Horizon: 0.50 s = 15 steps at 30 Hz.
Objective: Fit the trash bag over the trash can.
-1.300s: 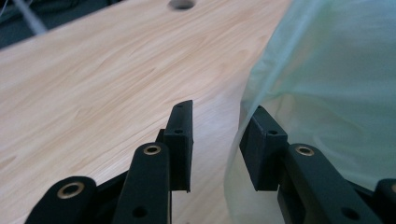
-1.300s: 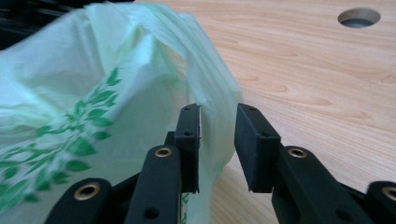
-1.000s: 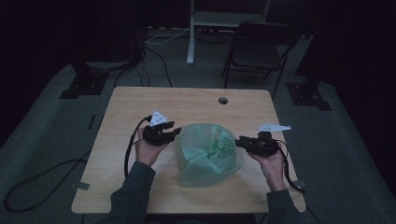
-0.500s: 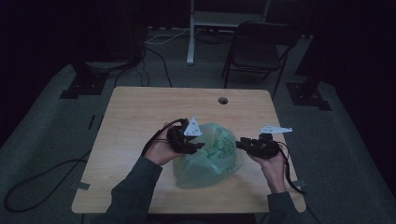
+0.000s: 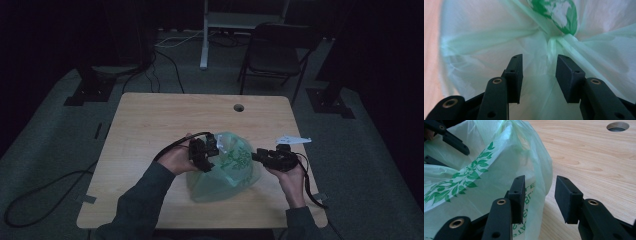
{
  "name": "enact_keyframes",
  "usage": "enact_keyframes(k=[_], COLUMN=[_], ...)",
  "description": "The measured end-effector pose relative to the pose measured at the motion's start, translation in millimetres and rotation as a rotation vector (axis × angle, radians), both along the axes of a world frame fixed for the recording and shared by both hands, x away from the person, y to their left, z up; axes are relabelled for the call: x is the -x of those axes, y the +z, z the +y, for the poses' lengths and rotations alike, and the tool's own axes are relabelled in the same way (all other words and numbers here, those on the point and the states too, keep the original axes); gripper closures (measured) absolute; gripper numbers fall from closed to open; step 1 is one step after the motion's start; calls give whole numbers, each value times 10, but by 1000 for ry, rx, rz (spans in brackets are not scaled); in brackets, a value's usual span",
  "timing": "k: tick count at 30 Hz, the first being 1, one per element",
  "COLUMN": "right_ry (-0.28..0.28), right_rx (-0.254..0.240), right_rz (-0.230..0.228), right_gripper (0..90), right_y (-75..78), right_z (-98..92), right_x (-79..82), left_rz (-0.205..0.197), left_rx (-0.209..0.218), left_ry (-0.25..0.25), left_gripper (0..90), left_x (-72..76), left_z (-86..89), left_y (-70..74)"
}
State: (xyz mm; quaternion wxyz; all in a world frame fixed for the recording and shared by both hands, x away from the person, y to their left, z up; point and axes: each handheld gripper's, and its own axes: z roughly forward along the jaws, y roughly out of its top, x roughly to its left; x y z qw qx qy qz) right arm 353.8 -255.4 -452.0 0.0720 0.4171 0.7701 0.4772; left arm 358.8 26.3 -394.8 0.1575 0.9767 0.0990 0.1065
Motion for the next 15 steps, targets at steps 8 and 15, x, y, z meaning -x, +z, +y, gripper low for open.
enact_keyframes(k=[8,15], right_ry=[-2,-4], right_rx=[-4,-5], right_rz=[3,4], right_gripper=[585,581], right_y=[-15,-25], right_z=[-16,-24], right_x=[4,4], left_rz=[1,-9], left_rx=[-84,16], left_ry=[6,18], left_gripper=[568,537], left_x=[16,13], left_z=[-8,73], left_y=[-1,9])
